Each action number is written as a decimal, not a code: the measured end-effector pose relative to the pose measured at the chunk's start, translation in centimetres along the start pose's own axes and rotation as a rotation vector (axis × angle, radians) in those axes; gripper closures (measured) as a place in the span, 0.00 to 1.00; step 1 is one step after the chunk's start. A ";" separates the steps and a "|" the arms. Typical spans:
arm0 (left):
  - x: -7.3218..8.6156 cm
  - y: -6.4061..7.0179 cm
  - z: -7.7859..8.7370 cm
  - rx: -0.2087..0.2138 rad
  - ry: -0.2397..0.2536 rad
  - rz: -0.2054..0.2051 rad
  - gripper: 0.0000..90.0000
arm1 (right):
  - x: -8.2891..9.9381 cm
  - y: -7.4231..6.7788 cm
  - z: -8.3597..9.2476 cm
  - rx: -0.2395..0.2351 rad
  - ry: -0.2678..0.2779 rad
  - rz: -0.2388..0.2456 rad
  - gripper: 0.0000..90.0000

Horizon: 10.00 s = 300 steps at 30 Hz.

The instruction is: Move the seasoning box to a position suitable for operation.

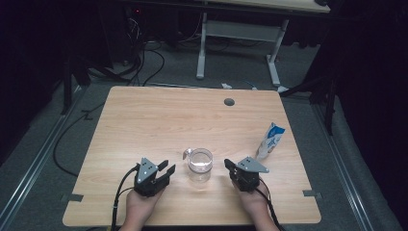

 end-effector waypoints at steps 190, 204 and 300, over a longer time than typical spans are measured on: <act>-2.3 6.9 0.1 0.139 0.079 -0.046 0.99 | -3.9 -5.4 0.2 -0.203 0.067 0.114 1.00; -3.2 4.6 -0.2 0.085 0.096 0.010 0.97 | -3.8 -5.5 0.2 -0.203 0.076 0.118 1.00; 3.5 -2.7 2.1 0.008 -0.052 -0.079 0.68 | 1.0 11.4 8.7 0.382 0.104 -0.191 0.52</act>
Point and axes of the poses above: each handheld gripper's, and its own axes: z roughly backward along the jaws, x roughly out of its underside, y roughly to its right, the point moved 5 cm from there along -z, roughly forward along the jaws, and after that the axes turned 9 degrees about -x, right-handed, at the moved point
